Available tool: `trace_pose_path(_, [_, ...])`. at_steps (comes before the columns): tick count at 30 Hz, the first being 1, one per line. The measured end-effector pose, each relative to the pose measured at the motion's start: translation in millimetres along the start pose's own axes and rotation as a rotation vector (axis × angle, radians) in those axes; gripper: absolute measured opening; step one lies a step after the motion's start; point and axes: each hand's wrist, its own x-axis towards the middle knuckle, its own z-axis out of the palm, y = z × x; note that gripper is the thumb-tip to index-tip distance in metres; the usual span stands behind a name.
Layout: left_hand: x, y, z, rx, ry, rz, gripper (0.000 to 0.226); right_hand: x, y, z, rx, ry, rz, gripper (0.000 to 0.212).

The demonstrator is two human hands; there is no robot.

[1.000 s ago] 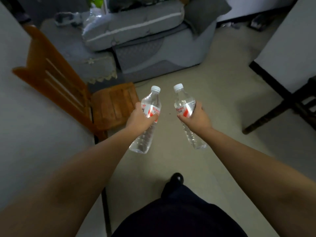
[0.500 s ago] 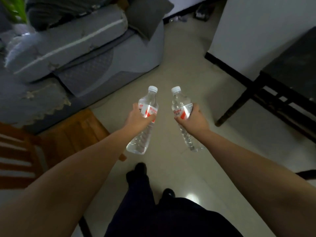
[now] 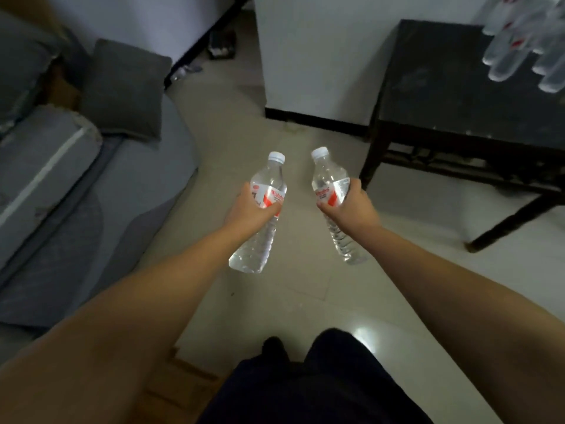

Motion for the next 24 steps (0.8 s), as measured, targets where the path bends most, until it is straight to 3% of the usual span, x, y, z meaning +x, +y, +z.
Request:
trace_pose_path(12, [130, 61, 43, 0.117, -0.216, 0.185, 0.066, 93, 10, -13, 0.039, 0.142, 0.185, 0.072])
trace_pose_path(24, [295, 206, 114, 0.074, -0.249, 0.231, 0.066, 291, 26, -101, 0.052, 0.210, 0.229, 0.075])
